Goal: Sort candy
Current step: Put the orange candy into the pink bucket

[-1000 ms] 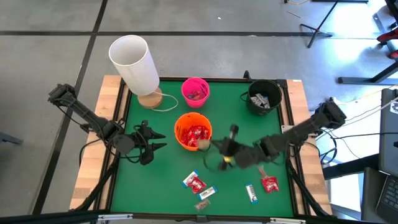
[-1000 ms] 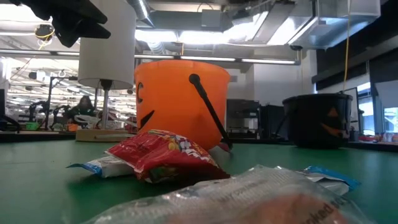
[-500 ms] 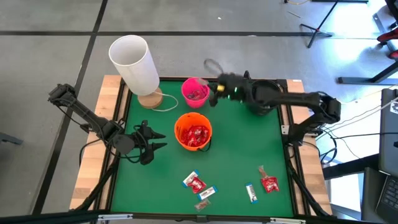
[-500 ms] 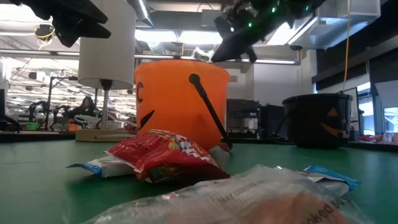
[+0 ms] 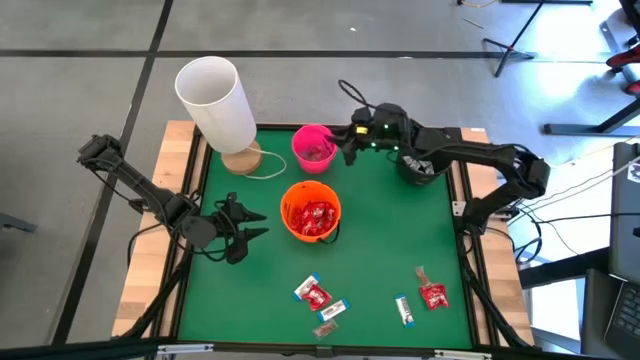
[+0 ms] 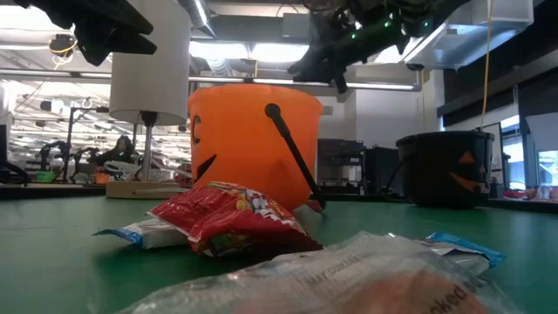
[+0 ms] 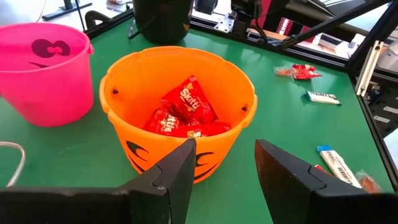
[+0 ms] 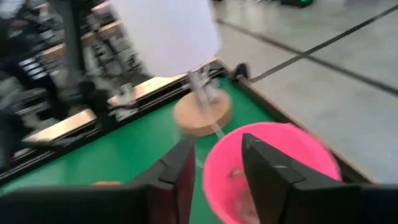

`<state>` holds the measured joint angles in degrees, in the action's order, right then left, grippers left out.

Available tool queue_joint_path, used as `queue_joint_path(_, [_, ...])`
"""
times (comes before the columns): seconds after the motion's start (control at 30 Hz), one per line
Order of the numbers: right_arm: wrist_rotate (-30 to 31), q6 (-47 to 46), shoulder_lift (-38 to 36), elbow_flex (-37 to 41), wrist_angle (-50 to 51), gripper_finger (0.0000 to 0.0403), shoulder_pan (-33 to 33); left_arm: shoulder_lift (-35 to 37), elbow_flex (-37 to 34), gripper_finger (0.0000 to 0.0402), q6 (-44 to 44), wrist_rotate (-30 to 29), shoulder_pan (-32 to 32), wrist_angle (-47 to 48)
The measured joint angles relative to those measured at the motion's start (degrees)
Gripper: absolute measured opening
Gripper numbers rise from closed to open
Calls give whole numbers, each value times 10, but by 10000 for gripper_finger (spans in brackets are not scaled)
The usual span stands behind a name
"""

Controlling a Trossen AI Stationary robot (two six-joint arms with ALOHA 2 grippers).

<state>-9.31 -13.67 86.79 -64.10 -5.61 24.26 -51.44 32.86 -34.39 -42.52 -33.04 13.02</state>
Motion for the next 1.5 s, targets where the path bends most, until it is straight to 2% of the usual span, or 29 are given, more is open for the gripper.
queue_joint_path(0.2, [-86,-8,-59,-44,71,153,-38,0,0,160,0,1,0,1])
queue_joint_path(0.3, [-108,11,-96,-52,109,154,-103,0,0,160,0,6,0,2])
queue_joint_path(0.37, [-97,27,-118,-52,141,154,-164,0,0,160,0,6,0,2])
queue_joint_path(0.47, [-38,50,-136,-52,214,154,-272,0,0,160,-1,6,0,2])
queue_joint_path(0.6, [82,32,-132,-52,334,154,-422,0,0,160,-11,6,0,2])
queue_joint_path(0.77, [196,-105,-110,-52,491,154,-573,0,0,160,-12,6,0,2])
queue_joint_path(0.87, [248,-200,-93,-52,532,154,-633,0,0,160,-12,6,0,2])
queue_joint_path(1.0, [284,-219,-53,-52,482,154,-675,0,0,160,-11,3,0,2])
queue_joint_path(1.17, [287,-137,27,-52,363,154,-668,0,0,160,-12,4,0,2])
queue_joint_path(1.33, [227,-24,116,-52,219,154,-635,0,0,160,-12,5,0,2])
queue_joint_path(1.5, [150,21,179,-52,134,154,-600,0,0,160,-12,15,0,3])
